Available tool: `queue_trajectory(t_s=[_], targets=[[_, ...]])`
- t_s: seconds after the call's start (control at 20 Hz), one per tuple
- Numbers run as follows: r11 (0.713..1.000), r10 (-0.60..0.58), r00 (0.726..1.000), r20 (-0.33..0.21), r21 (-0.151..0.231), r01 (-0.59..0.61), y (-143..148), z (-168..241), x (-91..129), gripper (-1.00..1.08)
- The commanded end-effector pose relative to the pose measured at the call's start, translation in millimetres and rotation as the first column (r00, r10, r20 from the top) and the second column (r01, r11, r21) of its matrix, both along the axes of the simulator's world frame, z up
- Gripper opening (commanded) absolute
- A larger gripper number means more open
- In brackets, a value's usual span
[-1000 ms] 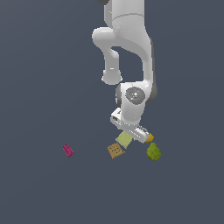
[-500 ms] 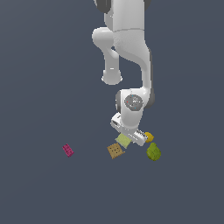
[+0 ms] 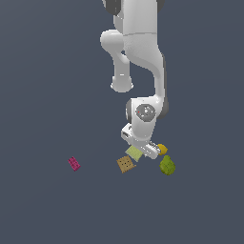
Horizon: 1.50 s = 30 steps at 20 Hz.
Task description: Pick up a designated object from a clutter of objects.
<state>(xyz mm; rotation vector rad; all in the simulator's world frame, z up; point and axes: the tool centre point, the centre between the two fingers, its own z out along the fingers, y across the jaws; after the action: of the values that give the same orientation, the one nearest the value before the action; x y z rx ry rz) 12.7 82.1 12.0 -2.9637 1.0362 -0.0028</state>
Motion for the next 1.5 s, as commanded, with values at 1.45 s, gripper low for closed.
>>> queue_trajectory(t_s=[1.45], targets=[[1.000,-0.001,1.000,-0.001,0.001,0.001,-130,182,30,-1.00]])
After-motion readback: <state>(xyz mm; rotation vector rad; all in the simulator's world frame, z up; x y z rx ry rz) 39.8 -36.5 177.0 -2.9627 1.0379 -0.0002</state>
